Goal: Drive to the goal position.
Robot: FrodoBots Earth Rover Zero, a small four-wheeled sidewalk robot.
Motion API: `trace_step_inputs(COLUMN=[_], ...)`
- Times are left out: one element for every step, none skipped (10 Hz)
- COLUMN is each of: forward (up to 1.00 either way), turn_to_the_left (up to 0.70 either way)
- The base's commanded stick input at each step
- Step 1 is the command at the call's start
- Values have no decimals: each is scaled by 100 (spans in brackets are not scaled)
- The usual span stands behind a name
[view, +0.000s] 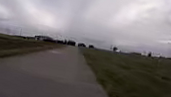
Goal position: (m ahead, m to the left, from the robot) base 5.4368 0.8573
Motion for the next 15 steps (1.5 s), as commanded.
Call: trace_step_inputs(forward=[70, 70, 70, 70, 70, 70, 70, 70, 70, 70, 70, 70, 70, 70, 70], turn_to_the_left=[0, 0, 0, 0, 0, 0, 0, 0, 0, 3, 17, 31, 35, 35, 35])
